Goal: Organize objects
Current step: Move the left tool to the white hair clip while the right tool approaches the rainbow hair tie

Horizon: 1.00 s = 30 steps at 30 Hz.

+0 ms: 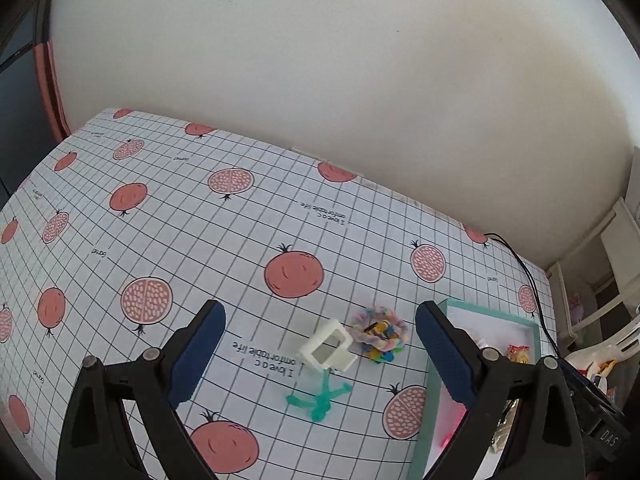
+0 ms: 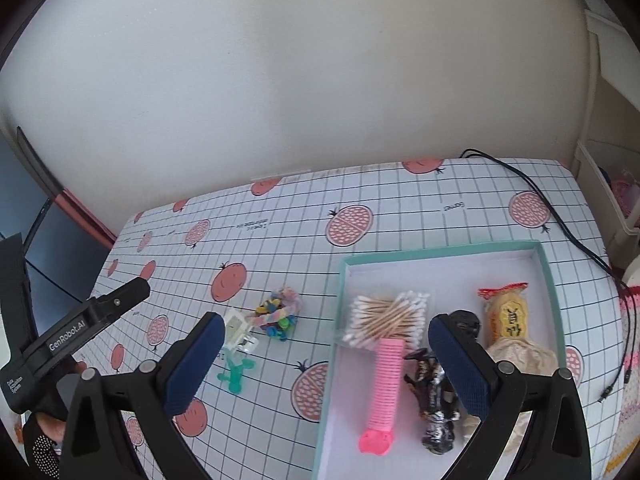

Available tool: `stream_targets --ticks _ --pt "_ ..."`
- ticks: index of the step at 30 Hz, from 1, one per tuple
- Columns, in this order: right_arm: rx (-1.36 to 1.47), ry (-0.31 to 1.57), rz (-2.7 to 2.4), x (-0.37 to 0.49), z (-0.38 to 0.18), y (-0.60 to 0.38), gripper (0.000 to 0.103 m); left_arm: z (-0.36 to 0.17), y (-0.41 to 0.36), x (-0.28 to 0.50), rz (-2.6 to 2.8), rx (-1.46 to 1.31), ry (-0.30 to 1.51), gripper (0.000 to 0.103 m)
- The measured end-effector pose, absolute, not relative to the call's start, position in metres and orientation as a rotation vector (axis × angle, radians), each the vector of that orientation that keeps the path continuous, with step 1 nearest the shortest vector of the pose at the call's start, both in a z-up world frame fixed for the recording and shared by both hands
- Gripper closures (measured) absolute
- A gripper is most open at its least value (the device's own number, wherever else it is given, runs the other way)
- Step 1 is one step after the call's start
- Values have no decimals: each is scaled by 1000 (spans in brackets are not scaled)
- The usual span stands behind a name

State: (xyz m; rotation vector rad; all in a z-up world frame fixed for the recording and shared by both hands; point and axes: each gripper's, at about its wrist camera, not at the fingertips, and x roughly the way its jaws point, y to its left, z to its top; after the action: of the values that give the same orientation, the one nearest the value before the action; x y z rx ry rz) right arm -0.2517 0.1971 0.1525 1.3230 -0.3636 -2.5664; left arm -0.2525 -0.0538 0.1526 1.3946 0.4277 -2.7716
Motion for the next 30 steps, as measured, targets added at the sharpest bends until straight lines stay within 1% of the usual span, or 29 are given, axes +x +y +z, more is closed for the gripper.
stream_targets --ticks 6,14,16,22,24,29,30 --pt "1320 -395 -2534 -259 133 170 0 145 -69 -254 -2744 1416 401 7" --pt "1321 -465 -2532 -271 111 154 1 113 -71 -265 -2713 1509 404 7" --pt "1320 -482 -2528 -274 107 151 6 103 -72 -268 -2691 1532 414 7" --pt "1358 -475 -2499 -286 93 141 16 82 -71 -274 -2673 1581 460 7" --pt "1382 -488 -2476 -292 85 138 17 78 -69 -276 -2672 1595 460 7" --pt "1442 -518 -2423 -305 74 136 24 69 -61 -281 -2684 1647 450 7" --pt "1457 -519 -2417 -308 72 135 27 68 -60 -282 -2693 1657 444 7"
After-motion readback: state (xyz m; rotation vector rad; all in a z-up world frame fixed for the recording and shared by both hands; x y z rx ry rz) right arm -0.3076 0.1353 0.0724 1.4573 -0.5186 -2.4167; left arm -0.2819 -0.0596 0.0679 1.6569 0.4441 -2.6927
